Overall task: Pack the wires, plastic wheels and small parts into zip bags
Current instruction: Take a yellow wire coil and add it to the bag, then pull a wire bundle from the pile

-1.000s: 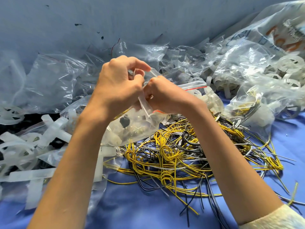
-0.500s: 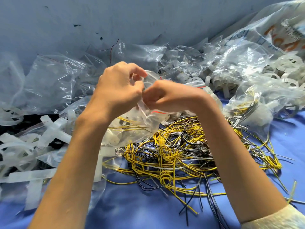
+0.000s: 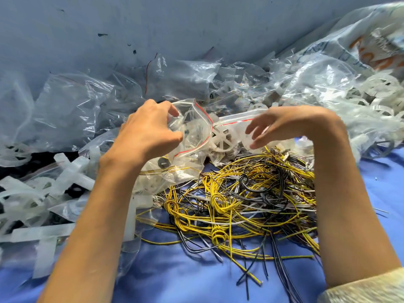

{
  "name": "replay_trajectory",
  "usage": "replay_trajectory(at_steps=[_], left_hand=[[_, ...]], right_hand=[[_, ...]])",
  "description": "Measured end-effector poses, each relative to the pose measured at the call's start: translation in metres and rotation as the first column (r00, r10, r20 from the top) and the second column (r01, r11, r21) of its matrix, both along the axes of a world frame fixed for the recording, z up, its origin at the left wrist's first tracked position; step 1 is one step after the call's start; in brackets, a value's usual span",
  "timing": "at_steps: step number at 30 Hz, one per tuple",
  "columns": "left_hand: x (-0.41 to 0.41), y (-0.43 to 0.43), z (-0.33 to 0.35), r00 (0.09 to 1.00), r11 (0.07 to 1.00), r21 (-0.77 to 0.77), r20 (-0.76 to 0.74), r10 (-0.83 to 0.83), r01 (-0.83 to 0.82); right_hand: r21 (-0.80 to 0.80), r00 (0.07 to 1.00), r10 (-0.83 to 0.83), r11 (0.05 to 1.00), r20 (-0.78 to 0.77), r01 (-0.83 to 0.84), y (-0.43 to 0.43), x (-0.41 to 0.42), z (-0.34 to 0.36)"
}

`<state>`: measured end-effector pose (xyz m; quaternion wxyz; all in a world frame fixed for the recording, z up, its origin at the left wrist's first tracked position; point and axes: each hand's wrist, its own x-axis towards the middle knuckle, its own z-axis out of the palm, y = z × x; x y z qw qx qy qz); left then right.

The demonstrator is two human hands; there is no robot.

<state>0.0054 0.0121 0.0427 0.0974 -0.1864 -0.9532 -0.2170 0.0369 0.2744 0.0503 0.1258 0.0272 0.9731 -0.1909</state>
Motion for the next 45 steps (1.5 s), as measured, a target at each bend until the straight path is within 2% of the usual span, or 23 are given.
replay_trajectory(at_steps=[2,6,10,15,19,22,27,31,34,37,41,45], left_hand=[[-0.001,0.0,0.0,1.0,1.0,-0.001,0.007,-0.011,0.011],[-0.002,0.0,0.0,1.0,1.0,0.001,0.007,-0.03,0.03],[-0.002,0.0,0.0,0.999,0.999,0.005,0.008,-0.042,0.041],[-0.002,0.0,-0.001,0.999,0.999,0.008,0.021,-0.049,0.049],[-0.002,0.0,0.0,0.998,0.998,0.01,0.03,-0.054,0.054],[-0.001,0.001,0.0,0.998,0.998,0.007,0.033,-0.059,0.059],[0.003,0.002,0.001,0.997,0.997,0.011,0.038,-0.071,0.071],[0.004,0.002,0.001,0.996,0.997,0.016,0.05,-0.074,0.073],[0.006,0.003,0.003,0.995,0.997,0.02,0.058,-0.077,0.076],[0.008,0.004,0.004,0.995,0.997,0.022,0.058,-0.08,0.078],[0.007,0.007,0.004,0.998,0.998,0.023,0.03,-0.063,0.062],[0.008,0.011,0.006,0.996,0.99,0.129,-0.068,-0.051,0.06]], right_hand=[[-0.08,0.997,-0.077,0.994,-0.011,0.076,0.015,0.003,0.001],[-0.116,0.974,-0.226,0.967,0.025,0.227,0.041,0.012,-0.007],[-0.246,0.957,-0.287,0.926,0.041,0.288,0.049,0.014,-0.015],[-0.21,0.908,-0.383,0.914,-0.168,0.346,0.062,0.012,-0.014],[-0.117,0.906,-0.424,0.9,-0.017,0.419,0.085,0.023,-0.026],[-0.172,0.901,-0.422,0.884,0.104,0.434,0.091,0.027,-0.038],[-0.186,0.913,-0.385,0.895,0.136,0.405,0.089,0.026,-0.044],[-0.243,0.909,-0.415,0.878,0.046,0.413,0.084,0.029,-0.031],[-0.262,0.884,-0.452,0.873,-0.118,0.411,0.078,0.035,-0.011],[-0.211,0.818,-0.47,0.882,-0.332,0.421,0.068,0.043,0.011],[-0.254,0.728,-0.457,0.89,-0.511,0.379,0.042,0.055,0.034],[-0.259,0.799,-0.328,0.94,-0.505,0.222,0.007,0.057,0.045]])
